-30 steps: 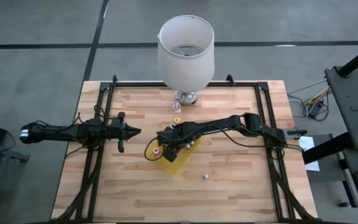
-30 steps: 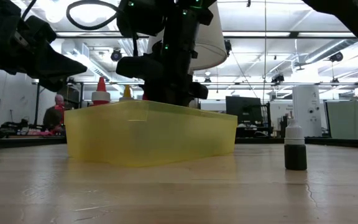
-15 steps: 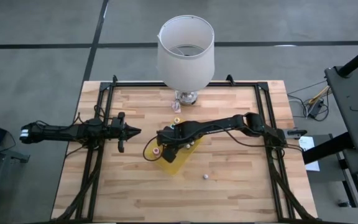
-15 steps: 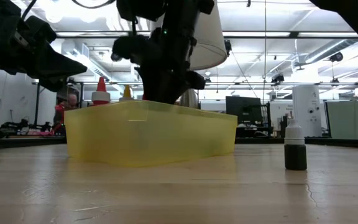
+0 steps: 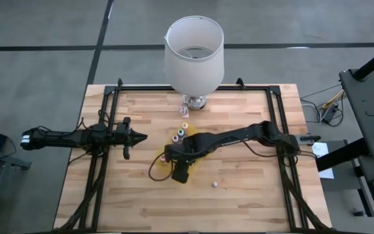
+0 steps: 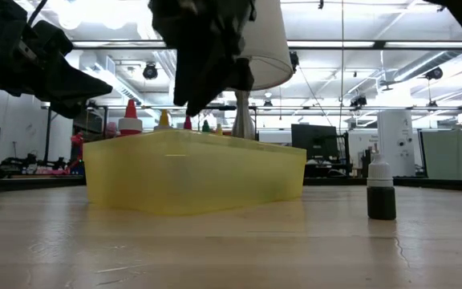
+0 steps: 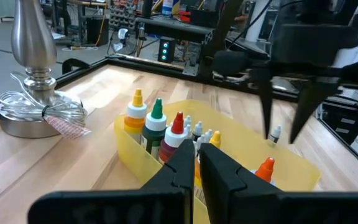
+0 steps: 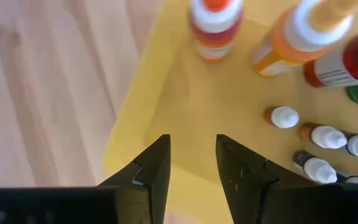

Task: Pick & Place food coloring
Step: Put the small red food coloring bottle into the yellow bin

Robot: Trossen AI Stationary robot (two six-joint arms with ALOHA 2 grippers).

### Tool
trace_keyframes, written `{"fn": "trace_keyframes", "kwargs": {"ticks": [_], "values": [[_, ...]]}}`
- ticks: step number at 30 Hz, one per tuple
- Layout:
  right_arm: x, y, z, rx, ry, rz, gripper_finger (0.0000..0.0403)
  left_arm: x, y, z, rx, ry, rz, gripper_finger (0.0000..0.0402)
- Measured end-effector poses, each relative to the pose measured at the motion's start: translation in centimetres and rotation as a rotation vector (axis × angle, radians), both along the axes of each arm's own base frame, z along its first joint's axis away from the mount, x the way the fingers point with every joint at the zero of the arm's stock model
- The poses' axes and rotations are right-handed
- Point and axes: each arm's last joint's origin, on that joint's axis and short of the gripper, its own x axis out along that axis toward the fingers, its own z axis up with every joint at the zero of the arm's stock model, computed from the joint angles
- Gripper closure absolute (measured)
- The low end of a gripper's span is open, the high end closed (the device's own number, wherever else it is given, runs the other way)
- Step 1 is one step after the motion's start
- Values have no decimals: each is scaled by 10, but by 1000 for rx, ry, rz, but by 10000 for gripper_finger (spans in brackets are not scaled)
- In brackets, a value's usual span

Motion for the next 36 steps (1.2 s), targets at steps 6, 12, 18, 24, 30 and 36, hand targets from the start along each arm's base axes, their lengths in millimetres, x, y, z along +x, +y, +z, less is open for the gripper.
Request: {"fn": "trace_keyframes", "kwargs": {"ticks": [6, 12, 18, 24, 30, 36], "values": [[-8, 24, 6, -17, -17, 106, 288, 0, 0, 0, 0, 0, 0, 401], [-14, 42, 11, 2, -24, 178, 286, 0, 0, 0, 0, -1, 0, 401], [-24, 50, 23, 13, -40, 267, 278, 0, 0, 0, 0, -1, 0, 401], [-44, 46, 25, -31, -16, 364, 271, 0, 0, 0, 0, 0, 0, 401], [-78, 42, 26, -60, 21, 426, 261, 0, 0, 0, 0, 0, 0, 401], [-112, 50, 18, -78, 67, 514, 247, 0, 0, 0, 0, 0, 0, 401]]}}
